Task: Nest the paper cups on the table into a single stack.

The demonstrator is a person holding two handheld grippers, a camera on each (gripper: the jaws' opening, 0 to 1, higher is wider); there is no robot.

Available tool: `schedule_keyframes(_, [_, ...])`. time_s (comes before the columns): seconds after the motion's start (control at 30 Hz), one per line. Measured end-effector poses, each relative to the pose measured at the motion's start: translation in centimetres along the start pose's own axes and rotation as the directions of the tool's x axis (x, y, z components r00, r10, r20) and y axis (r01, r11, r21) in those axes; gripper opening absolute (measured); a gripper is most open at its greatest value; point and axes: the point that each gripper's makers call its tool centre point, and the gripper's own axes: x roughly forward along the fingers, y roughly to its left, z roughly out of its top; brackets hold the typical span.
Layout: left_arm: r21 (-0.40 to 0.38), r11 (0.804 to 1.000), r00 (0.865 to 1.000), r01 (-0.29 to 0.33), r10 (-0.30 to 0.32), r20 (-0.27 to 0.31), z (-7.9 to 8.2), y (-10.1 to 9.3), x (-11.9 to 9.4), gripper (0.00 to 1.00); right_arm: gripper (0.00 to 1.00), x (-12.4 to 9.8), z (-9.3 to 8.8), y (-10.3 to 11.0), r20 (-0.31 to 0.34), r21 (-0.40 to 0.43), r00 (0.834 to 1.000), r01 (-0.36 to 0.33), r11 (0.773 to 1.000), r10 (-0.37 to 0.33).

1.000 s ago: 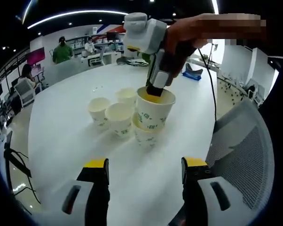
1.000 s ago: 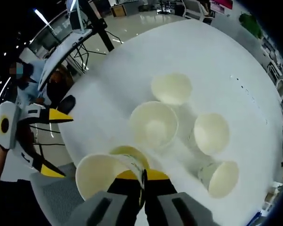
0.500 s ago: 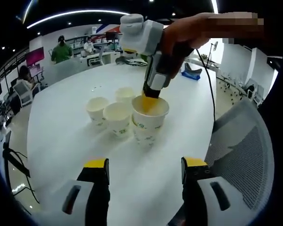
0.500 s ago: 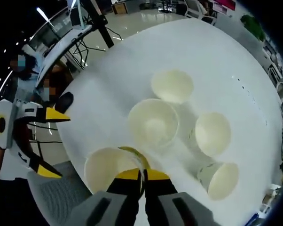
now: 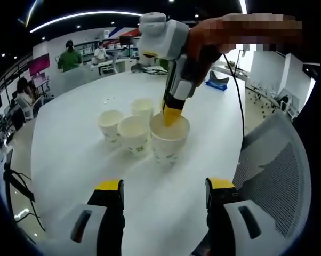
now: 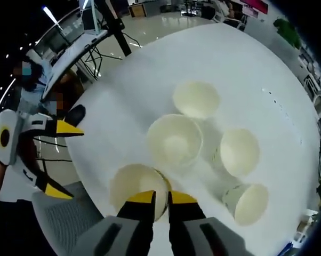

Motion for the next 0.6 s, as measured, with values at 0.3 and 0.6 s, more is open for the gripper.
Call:
schedule_keyframes(0.3, [0.004,1.0,1.0,0.004,-0.004,-0.004,-0.2,0.1,0.3,0.6,0.07,-1.2,-0.1,-0.1,0.024,0.009,1.0,-0.002,1.0,0.002])
schedule_keyframes(0.6, [0.01,1.0,1.0,0.007,-0.007,-0.006,-0.4,0.4,0.6,0.6,0.15,-1.8,0.3,-0.1,0.046,0.02,0.999,-0.015,1.0,0.015])
